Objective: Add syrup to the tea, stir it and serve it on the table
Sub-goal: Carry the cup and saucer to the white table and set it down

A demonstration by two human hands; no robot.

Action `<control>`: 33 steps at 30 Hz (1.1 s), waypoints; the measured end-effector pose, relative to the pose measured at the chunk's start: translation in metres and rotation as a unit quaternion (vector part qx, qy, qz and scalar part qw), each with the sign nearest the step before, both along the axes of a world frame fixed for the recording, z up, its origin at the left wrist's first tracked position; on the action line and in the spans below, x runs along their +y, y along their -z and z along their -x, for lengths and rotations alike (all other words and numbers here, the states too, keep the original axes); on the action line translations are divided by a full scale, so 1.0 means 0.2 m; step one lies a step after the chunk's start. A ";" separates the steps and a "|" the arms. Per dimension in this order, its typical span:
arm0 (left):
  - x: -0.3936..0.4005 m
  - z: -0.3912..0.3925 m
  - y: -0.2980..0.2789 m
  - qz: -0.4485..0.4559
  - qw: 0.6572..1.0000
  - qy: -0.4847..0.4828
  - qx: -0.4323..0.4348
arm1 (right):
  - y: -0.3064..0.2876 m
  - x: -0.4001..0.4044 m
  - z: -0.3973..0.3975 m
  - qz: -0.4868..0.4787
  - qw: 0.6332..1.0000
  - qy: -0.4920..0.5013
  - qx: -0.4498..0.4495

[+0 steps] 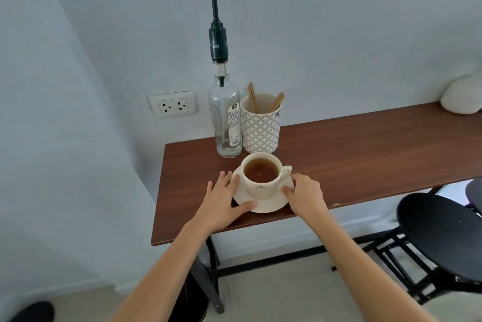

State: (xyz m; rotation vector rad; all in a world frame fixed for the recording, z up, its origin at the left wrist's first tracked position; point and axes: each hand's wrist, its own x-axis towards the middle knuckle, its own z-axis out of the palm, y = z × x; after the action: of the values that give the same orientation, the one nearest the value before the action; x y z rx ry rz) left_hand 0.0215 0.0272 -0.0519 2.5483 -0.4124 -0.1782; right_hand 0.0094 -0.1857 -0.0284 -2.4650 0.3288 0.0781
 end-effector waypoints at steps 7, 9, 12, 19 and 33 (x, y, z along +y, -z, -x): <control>0.05 0.05 0.01 -0.019 0.999 0.042 -0.004 | 0.01 0.06 0.17 -0.233 0.970 0.063 0.031; 0.06 0.08 0.02 -0.016 0.999 0.048 -0.008 | 0.03 0.08 0.23 -0.326 0.942 0.068 0.035; 0.07 0.12 0.03 -0.005 0.998 0.054 -0.013 | 0.09 0.10 0.30 -0.478 0.874 0.085 0.030; 0.05 0.27 0.03 0.034 0.999 0.033 -0.011 | 0.16 0.08 0.39 -0.547 0.831 0.101 0.011; -0.07 0.72 -0.06 0.367 0.915 -0.160 0.041 | 0.01 -0.10 0.43 -0.536 0.839 -0.075 0.056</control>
State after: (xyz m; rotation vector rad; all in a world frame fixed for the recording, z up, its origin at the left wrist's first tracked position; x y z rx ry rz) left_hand -0.1219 0.0133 -0.0407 1.8163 -0.0030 0.0007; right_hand -0.0759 -0.2052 -0.0297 -1.3541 0.0787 0.3662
